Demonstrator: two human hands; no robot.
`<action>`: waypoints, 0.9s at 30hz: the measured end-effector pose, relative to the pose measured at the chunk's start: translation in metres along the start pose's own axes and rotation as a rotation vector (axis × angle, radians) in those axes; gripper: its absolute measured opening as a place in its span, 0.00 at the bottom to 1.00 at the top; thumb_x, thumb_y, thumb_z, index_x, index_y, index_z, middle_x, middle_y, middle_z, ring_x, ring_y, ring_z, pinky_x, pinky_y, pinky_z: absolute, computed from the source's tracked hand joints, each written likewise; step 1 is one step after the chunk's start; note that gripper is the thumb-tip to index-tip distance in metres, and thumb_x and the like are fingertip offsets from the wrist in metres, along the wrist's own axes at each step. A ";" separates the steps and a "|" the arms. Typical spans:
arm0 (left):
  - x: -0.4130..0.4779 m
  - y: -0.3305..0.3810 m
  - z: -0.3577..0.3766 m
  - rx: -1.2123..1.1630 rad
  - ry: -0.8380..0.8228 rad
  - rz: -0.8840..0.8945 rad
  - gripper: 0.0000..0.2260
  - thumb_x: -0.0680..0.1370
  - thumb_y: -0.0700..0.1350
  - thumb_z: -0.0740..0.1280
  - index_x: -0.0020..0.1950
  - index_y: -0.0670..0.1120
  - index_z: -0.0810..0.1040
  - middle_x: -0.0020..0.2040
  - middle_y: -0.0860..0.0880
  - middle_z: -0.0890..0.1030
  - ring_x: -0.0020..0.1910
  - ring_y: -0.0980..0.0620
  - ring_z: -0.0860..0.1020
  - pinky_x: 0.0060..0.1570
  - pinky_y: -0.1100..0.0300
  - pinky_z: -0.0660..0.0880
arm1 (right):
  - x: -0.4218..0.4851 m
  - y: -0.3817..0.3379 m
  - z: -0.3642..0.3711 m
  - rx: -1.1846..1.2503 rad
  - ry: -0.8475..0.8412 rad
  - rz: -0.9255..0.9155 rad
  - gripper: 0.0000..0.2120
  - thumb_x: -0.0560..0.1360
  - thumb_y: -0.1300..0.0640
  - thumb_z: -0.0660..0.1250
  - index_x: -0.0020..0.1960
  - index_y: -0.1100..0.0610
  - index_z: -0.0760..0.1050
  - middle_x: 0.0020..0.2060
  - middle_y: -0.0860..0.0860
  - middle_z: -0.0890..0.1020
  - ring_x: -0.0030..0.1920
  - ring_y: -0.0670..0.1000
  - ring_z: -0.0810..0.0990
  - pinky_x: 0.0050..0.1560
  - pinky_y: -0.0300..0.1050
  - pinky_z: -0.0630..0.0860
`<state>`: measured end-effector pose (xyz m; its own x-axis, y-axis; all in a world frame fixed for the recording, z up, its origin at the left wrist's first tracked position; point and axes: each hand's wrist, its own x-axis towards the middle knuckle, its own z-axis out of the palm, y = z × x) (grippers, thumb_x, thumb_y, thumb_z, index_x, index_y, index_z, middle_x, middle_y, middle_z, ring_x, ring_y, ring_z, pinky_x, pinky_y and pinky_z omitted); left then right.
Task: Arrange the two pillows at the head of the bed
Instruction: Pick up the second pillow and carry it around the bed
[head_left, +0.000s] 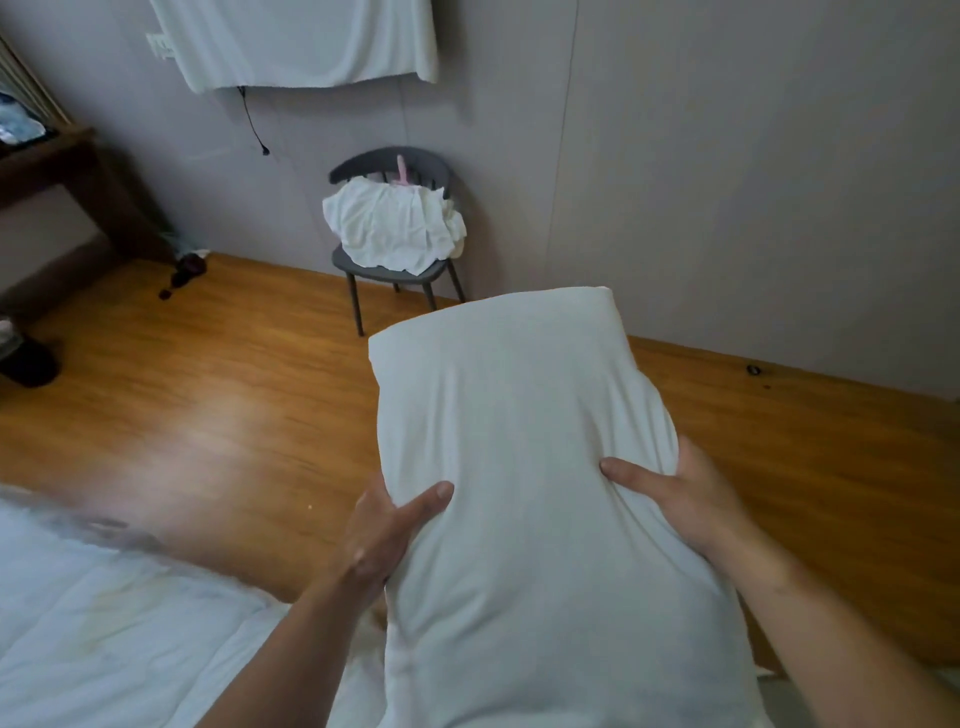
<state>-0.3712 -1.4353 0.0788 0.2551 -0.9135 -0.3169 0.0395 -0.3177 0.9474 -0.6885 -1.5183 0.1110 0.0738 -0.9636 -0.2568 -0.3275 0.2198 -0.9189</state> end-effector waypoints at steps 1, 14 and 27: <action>0.020 0.007 -0.004 0.003 -0.002 0.001 0.44 0.58 0.67 0.84 0.71 0.53 0.80 0.62 0.51 0.88 0.62 0.45 0.86 0.66 0.38 0.80 | 0.018 -0.012 0.004 -0.008 -0.002 -0.006 0.34 0.67 0.48 0.84 0.70 0.49 0.78 0.59 0.44 0.86 0.56 0.44 0.84 0.51 0.40 0.76; 0.207 0.066 -0.086 -0.082 0.275 -0.041 0.41 0.56 0.67 0.84 0.66 0.58 0.82 0.61 0.54 0.89 0.61 0.48 0.87 0.65 0.42 0.81 | 0.272 -0.122 0.123 -0.110 -0.276 -0.094 0.48 0.53 0.32 0.82 0.70 0.47 0.79 0.59 0.42 0.87 0.59 0.48 0.86 0.63 0.53 0.80; 0.308 0.127 -0.191 -0.150 0.831 -0.129 0.38 0.57 0.63 0.84 0.66 0.57 0.81 0.58 0.56 0.89 0.58 0.52 0.87 0.63 0.48 0.82 | 0.482 -0.250 0.334 -0.194 -0.783 -0.234 0.50 0.53 0.28 0.83 0.70 0.48 0.79 0.59 0.43 0.87 0.60 0.48 0.86 0.65 0.56 0.81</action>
<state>-0.1031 -1.7083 0.1100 0.8634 -0.3709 -0.3419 0.2289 -0.3158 0.9208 -0.2564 -1.9871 0.1168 0.7689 -0.5817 -0.2654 -0.3732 -0.0712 -0.9250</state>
